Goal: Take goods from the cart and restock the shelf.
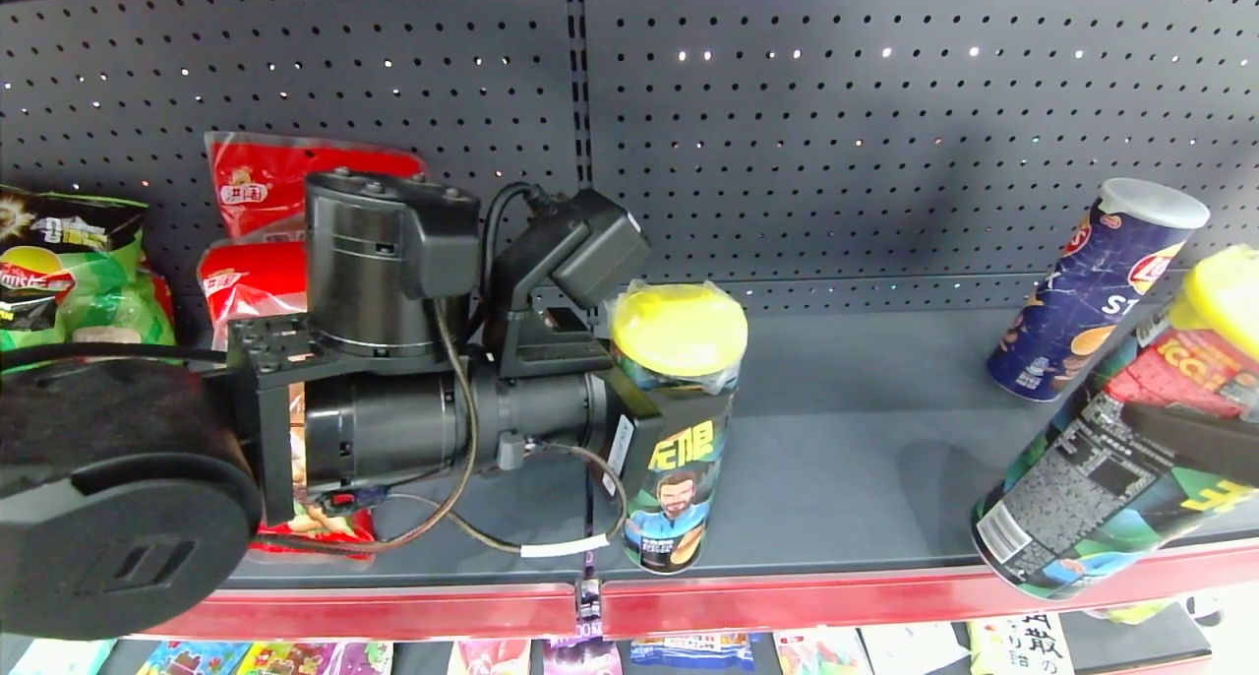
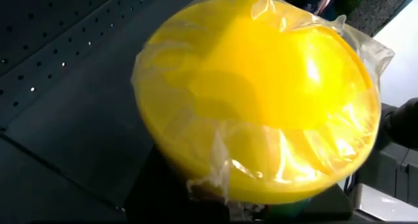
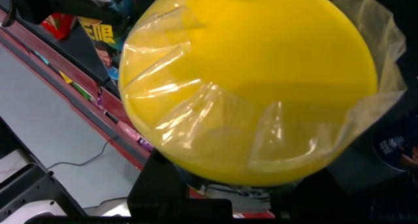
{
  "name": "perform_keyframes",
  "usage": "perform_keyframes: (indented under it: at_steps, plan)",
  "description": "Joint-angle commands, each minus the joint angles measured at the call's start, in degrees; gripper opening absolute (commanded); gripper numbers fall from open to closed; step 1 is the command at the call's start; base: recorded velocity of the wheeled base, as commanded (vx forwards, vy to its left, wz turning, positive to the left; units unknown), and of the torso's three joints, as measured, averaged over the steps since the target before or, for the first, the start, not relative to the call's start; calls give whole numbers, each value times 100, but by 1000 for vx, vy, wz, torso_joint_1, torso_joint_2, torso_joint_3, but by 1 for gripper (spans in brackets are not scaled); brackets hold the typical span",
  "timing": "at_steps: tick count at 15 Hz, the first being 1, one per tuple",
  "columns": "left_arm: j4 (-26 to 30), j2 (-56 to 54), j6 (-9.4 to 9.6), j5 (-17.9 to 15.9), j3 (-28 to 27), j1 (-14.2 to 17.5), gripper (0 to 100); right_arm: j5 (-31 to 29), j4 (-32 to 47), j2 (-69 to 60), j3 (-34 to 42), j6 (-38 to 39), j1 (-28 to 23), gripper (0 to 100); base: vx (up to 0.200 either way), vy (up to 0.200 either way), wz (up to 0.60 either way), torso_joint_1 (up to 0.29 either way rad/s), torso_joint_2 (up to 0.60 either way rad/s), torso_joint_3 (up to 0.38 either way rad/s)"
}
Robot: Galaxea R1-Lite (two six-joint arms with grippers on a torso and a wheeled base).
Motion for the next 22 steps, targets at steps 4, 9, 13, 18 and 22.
perform_keyframes:
  at_steps: [4, 9, 13, 18, 22]
  plan:
    - [-216, 30, -3, 8, 109, -38, 0, 4, -1, 21, -13, -4, 6, 0, 0, 0, 0, 0, 0, 0]
    - [-216, 4, -29, -10, 180, -38, 0, 12, 8, 56, -22, -22, 15, 0, 0, 0, 0, 0, 0, 0]
    - [-225, -14, -29, 25, 180, -29, 100, 12, -1, 478, -356, -39, 15, 0, 0, 0, 0, 0, 0, 0]
    - [-225, -330, -38, 140, 628, -29, 100, 12, -9, 1331, -1086, -356, 182, 0, 0, 0, 0, 0, 0, 0]
    - [-207, -796, -38, 148, 1094, 24, 100, -14, -1328, 2403, -1253, -338, 525, 0, 0, 0, 0, 0, 0, 0]
